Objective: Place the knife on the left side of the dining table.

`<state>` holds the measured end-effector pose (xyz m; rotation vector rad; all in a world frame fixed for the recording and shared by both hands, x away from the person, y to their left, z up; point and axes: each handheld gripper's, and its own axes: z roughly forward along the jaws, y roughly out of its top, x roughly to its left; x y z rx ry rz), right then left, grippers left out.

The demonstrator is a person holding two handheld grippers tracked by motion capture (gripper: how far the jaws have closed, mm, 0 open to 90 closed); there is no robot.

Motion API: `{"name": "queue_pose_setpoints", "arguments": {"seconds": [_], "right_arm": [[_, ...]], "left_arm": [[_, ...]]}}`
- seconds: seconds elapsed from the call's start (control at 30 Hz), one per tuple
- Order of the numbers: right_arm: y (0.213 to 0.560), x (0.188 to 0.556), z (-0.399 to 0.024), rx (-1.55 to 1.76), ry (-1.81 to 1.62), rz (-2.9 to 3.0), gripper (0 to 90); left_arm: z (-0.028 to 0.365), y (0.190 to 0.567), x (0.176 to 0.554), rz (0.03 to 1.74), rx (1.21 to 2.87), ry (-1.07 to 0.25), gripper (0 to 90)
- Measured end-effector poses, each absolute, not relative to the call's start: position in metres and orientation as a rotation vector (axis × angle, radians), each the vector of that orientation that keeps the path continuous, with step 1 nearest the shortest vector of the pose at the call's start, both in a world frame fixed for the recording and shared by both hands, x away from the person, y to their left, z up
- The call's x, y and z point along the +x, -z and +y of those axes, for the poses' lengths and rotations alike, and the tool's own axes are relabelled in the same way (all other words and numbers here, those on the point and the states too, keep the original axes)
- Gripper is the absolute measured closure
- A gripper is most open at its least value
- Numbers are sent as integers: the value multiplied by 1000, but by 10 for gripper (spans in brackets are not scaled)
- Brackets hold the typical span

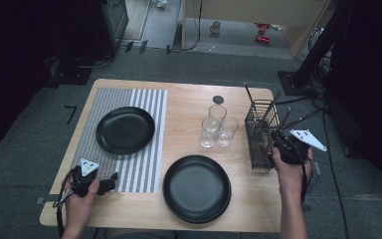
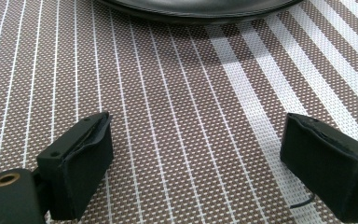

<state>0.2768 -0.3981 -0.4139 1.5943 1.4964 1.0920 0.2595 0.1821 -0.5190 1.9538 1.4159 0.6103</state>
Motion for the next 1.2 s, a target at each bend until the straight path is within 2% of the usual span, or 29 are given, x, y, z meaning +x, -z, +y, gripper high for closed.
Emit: {"name": "queue_pose_setpoints", "arguments": {"seconds": [0.43,1.2], "right_arm": [[404,273,-394,1553,-1095,1478,839],[358,261,-381,1445,-1210,1433,839]], "left_arm": [[182,519,260,1416,1954,-610,96],[182,519,259,1416,1956,-610,96]]}}
